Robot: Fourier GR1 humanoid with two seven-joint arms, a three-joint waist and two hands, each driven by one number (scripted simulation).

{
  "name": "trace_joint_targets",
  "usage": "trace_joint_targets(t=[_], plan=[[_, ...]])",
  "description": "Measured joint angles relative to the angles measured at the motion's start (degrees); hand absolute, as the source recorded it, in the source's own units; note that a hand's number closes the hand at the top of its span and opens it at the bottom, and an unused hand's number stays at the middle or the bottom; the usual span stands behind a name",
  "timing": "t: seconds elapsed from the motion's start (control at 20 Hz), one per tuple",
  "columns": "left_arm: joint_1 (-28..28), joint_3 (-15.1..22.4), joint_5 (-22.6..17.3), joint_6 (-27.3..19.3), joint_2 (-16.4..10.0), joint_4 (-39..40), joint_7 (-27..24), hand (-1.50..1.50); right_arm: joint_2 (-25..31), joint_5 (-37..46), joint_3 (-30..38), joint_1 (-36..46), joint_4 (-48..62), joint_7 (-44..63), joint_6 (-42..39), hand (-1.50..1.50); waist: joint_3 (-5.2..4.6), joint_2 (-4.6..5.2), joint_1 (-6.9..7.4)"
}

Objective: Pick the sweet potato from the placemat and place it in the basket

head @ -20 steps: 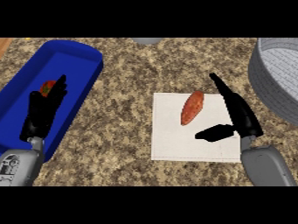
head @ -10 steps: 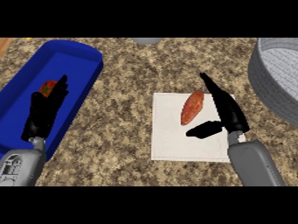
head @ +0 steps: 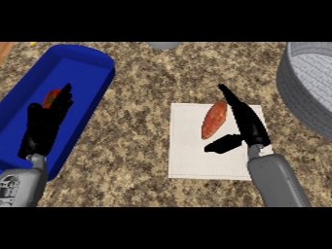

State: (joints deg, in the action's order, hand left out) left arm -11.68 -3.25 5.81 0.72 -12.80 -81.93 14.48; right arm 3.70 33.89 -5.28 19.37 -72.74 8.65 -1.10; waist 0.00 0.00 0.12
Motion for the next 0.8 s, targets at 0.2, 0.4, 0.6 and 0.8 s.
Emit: trace_joint_targets(t=[0.2, 0.4, 0.6, 0.8], plan=[[0.23, -0.29, 0.62, 0.11, 0.86, 0.21, -0.16, 0.0, -1.11, 0.93, 1.09, 3.03, 5.42, -1.49, 1.85, -1.5, 0.01, 0.03, 0.05], [-0.68, -0.39, 1.61, -0.18, 1.72, 2.67, -1.44, 0.0, -0.29, 2.19, 0.97, 4.07, 7.74, -3.79, 1.84, 1.5, -0.02, 0.01, -0.01], [-0.42, -0.85, 1.51, 0.08, 1.77, 2.39, -1.45, 0.0, -0.12, 5.95, -0.5, 4.67, 8.72, -4.9, 4.6, 1.5, -0.04, -0.04, 0.04], [0.02, -0.68, 1.88, -0.08, 2.11, 2.5, -2.18, 0.0, 1.55, 11.44, -3.2, 6.43, 11.04, -4.17, 5.3, 1.5, -0.19, -0.35, 0.21]])
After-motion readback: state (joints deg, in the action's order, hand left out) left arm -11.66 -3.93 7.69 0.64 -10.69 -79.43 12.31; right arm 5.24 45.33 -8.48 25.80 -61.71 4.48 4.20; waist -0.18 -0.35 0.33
